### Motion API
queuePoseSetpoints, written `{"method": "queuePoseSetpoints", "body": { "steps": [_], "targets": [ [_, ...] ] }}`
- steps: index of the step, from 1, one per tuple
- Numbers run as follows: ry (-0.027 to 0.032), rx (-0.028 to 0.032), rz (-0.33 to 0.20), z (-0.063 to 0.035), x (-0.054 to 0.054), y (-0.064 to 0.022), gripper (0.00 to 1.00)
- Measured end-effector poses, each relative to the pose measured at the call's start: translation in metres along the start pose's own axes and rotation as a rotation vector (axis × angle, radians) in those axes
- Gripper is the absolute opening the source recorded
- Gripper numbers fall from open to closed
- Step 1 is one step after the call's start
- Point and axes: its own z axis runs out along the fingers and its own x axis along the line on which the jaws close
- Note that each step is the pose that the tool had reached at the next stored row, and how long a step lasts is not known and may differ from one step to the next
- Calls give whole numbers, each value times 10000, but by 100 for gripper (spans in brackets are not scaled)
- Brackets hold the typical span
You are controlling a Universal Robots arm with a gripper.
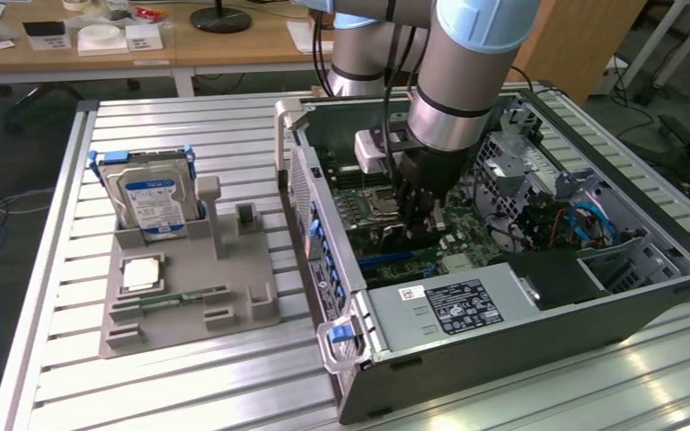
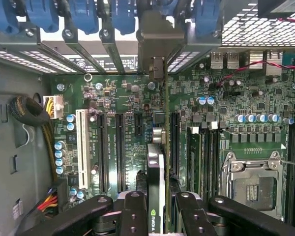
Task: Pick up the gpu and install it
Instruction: 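Insert the gpu into the slot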
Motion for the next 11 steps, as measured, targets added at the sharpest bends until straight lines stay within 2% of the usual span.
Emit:
{"method": "queuePoseSetpoints", "body": {
  "steps": [2,4,5,7,10,11],
  "targets": [
    [5,3,57,1,0,0,27],
    [51,7,59,3,-1,0,27],
    [120,4,60,2,-1,1,27],
    [344,-15,58,5,-1,0,27],
    [358,-16,56,4,-1,0,27],
    [333,-18,57,4,0,1,27]
  ]
}}
